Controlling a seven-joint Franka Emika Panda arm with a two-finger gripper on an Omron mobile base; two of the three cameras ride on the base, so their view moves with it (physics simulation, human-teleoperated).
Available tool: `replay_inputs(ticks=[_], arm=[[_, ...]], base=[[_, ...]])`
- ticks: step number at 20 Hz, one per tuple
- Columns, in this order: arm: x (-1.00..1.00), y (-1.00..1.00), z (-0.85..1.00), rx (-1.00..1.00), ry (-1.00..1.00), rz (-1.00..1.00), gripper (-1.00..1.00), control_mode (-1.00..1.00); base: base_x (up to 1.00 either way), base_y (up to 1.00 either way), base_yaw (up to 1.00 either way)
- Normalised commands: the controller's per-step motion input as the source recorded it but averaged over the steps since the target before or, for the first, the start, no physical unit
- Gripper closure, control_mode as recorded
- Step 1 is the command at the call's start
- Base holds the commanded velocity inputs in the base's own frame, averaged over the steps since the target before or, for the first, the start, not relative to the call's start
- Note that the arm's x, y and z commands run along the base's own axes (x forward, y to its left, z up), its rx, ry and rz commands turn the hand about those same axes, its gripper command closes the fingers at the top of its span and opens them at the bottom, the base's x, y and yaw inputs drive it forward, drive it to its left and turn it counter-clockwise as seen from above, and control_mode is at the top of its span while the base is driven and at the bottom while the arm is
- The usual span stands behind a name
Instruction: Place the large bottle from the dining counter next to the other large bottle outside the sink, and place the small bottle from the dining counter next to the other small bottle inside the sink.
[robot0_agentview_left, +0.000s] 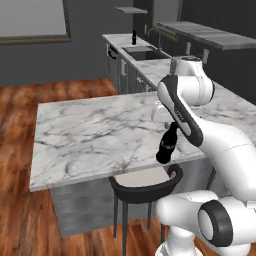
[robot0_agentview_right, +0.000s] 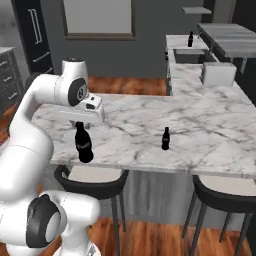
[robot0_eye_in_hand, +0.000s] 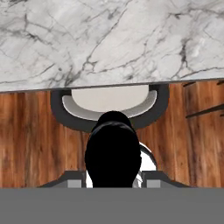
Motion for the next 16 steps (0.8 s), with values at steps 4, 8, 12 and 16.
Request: replay_inputs(ticks=[4, 8, 12, 16], arm=[[0.0, 0.0, 0.0, 0.0, 0.0, 0.0, 1.0, 1.0], [0.0, 0.0, 0.0, 0.0, 0.0, 0.0, 1.0, 1.0], [0.0, 0.0, 0.0, 0.0, 0.0, 0.0, 1.0, 1.0], [0.0, 0.0, 0.0, 0.0, 0.0, 0.0, 1.0, 1.0]], base=[[0.0, 1.0, -0.35], [0.0, 1.0, -0.37], [0.0, 1.0, -0.38], [0.0, 1.0, -0.37]])
